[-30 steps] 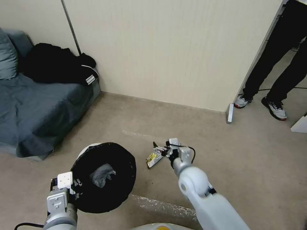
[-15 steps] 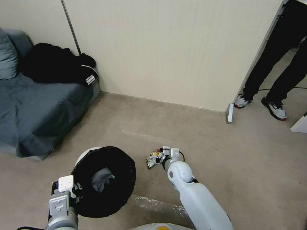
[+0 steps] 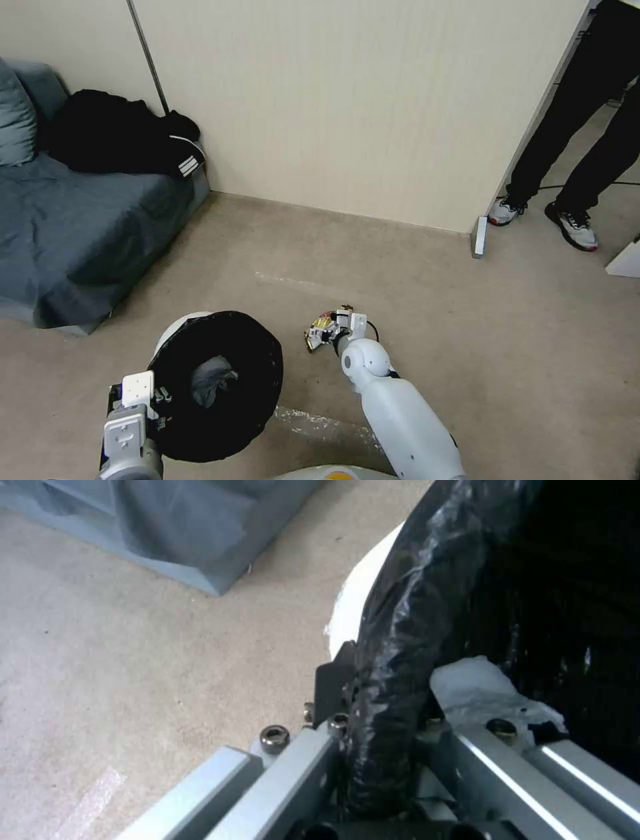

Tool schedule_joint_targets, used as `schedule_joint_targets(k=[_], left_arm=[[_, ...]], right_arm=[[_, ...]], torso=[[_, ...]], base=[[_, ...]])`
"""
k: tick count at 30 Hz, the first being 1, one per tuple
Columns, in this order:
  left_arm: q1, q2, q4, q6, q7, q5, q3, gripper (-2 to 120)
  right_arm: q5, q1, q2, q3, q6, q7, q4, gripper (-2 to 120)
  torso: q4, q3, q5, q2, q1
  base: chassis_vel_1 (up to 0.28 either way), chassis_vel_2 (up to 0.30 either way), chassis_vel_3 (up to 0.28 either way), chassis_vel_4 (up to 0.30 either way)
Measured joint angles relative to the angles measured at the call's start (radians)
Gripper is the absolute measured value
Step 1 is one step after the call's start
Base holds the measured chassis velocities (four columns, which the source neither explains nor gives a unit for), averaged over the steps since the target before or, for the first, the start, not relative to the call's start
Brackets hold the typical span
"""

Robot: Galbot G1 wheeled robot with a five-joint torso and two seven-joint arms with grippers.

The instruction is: Pick up the trash bin, then pick up the garbage from the floor and place it into the trash bin.

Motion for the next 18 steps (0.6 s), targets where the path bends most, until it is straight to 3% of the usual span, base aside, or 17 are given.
schedule_joint_targets(k=[15, 18], left_arm=[[0.000, 0.004, 0.007, -0.001, 0.000, 0.000, -0.011, 0], [-0.001, 0.005, 0.012, -0.001, 0.000, 0.001, -0.011, 0]], right_arm=[[-0.029, 0.079, -0.001, 0.019, 0.087, -0.060, -0.168, 100], [-0.034, 0.101, -0.001, 0.023, 0.109, -0.077, -0.210, 94]], torso=[[0.0000, 0.000, 0.0000, 0.000, 0.000], [0.0000, 0.000, 0.0000, 0.000, 0.000]], base=[[0.000, 0.000, 0.000, 0.000], [0.000, 0.000, 0.000, 0.000]])
